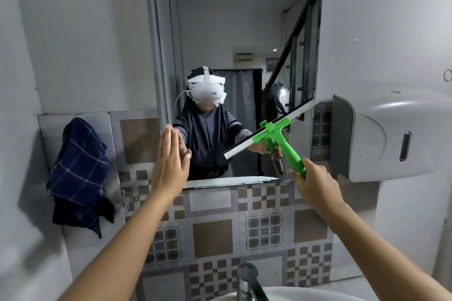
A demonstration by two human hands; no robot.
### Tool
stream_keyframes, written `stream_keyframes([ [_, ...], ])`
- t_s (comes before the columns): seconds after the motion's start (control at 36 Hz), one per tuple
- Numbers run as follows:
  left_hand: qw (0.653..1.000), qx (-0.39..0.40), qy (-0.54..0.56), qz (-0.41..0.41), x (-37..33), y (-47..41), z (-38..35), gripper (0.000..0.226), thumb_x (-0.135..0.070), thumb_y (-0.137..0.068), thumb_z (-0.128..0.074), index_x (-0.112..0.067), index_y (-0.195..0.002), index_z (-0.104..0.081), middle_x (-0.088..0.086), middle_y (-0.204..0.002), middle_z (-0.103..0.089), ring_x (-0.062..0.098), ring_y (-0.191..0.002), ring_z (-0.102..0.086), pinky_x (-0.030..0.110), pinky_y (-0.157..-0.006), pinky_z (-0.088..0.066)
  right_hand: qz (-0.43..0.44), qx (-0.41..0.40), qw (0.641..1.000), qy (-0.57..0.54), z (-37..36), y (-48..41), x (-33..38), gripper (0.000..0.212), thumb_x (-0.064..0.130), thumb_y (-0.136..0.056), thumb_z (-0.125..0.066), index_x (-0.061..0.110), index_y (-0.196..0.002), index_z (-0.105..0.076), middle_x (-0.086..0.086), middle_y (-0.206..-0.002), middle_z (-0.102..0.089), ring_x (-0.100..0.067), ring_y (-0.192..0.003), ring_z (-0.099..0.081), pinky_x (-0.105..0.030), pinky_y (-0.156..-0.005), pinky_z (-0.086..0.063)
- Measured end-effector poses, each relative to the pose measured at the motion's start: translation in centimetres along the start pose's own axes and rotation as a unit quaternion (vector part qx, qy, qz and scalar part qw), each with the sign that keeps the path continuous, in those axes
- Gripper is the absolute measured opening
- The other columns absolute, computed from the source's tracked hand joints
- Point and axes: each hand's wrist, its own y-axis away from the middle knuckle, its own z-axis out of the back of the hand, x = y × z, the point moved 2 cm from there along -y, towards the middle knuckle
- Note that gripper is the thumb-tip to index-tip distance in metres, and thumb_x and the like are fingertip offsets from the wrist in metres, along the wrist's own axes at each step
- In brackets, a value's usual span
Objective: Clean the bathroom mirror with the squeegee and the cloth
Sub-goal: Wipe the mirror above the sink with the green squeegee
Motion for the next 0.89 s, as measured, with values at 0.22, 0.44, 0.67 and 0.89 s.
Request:
stream_keyframes([
  [0.22, 0.998, -0.017, -0.049, -0.048, 0.2, -7.3, 4.3, 0.061, -0.025, -0.099, -0.033, -0.008, -0.146, 0.002, 0.006, -0.156, 0.010, 0.016, -0.142, 0.008, 0.026, -0.114, -0.002, -0.074, 0.004, 0.996, -0.057, -1.5, 1.5, 1.2, 0.028, 0.034, -0.093, -0.052, 0.007, -0.103, -0.054, -0.007, -0.083, -0.059, -0.021, -0.065, -0.056, -0.029, -0.053, -0.041],
  [0.44, 0.995, -0.010, -0.047, -0.085, -0.1, -10.6, 5.5, 0.069, -0.020, -0.096, -0.044, -0.004, -0.146, 0.000, 0.006, -0.156, 0.009, 0.020, -0.143, 0.007, 0.024, -0.108, -0.006, -0.148, -0.003, 0.973, -0.177, -3.7, 3.1, 3.4, 0.026, 0.033, -0.091, -0.054, 0.006, -0.092, -0.055, -0.008, -0.076, -0.058, -0.020, -0.058, -0.054, -0.034, -0.051, -0.045],
  [0.67, 0.994, -0.003, -0.017, -0.110, 0.5, -10.3, 6.0, 0.071, -0.015, -0.094, -0.050, -0.003, -0.146, -0.003, 0.006, -0.156, 0.007, 0.020, -0.143, 0.004, 0.032, -0.109, -0.023, -0.221, -0.002, 0.912, -0.346, -6.0, 4.7, 8.0, 0.031, 0.029, -0.092, -0.055, -0.001, -0.086, -0.059, -0.013, -0.071, -0.062, -0.014, -0.052, -0.054, -0.021, -0.043, -0.043],
  [0.89, 0.989, 0.015, -0.006, -0.150, 1.4, -10.5, 6.8, 0.073, -0.017, -0.093, -0.051, -0.007, -0.146, -0.002, 0.005, -0.156, 0.005, 0.019, -0.144, 0.002, 0.037, -0.108, -0.027, -0.224, -0.032, 0.882, -0.414, -9.4, 6.4, 12.4, 0.031, 0.026, -0.093, -0.054, -0.002, -0.084, -0.060, -0.013, -0.067, -0.063, -0.012, -0.051, -0.056, -0.017, -0.042, -0.041],
])
